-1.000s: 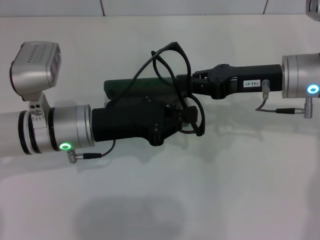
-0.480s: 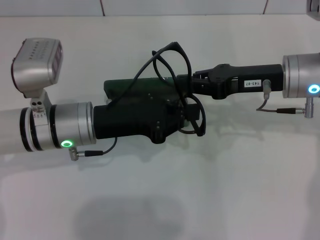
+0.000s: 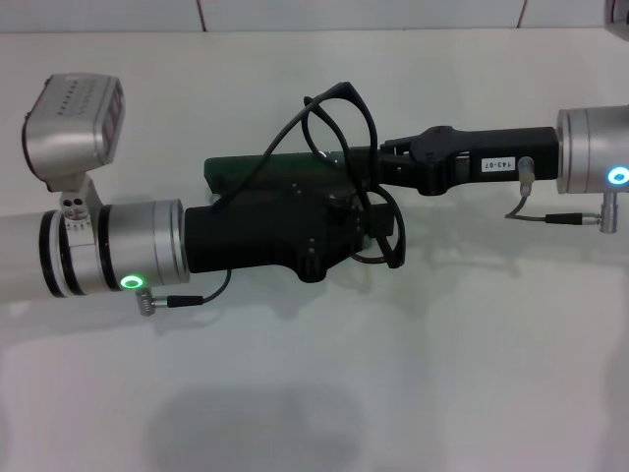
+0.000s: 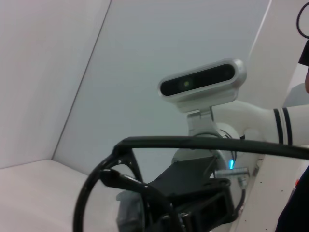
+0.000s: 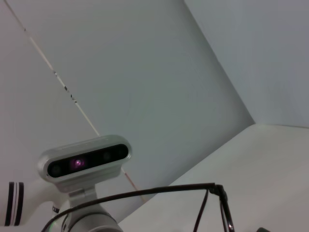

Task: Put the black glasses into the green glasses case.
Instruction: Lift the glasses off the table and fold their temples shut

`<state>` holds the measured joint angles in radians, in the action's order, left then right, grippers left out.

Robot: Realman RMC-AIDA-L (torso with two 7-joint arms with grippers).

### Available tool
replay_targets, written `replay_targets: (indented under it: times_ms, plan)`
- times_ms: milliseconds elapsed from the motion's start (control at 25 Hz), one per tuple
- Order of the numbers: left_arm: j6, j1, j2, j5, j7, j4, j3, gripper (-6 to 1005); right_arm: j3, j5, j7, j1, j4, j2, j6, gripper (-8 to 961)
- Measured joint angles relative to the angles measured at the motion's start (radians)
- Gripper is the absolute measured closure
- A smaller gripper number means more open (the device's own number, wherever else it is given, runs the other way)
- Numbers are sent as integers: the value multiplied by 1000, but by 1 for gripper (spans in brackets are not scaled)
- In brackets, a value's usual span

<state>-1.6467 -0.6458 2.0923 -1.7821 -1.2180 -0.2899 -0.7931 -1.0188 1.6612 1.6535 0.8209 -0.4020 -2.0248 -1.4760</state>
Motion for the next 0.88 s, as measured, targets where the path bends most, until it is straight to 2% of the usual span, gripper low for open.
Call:
replay_targets:
  times_ms: [440, 520, 600, 720, 800, 880]
  plan:
    - [-36, 13, -6, 15, -1, -7, 2, 983, 9, -36, 0, -58, -53, 10, 20, 887]
    - [-34, 33, -7, 37, -9, -44, 3, 983, 8, -33, -2, -70, -64, 14, 21, 888]
    - [-33, 47, -8, 44, -17, -67, 3, 982, 8, -31, -10, -95, -84, 24, 26, 888]
    - [-33, 77, -11, 58, -40, -114, 3, 982, 21, -39, -40, -149, -116, 51, 25, 889]
    - [-32, 115, -25, 90, -75, -167, 4, 981, 38, -41, -57, -176, -126, 67, 11, 889]
    - [-33, 121, -34, 110, -80, -170, 5, 981, 55, -40, -92, -202, -125, 84, -11, 890]
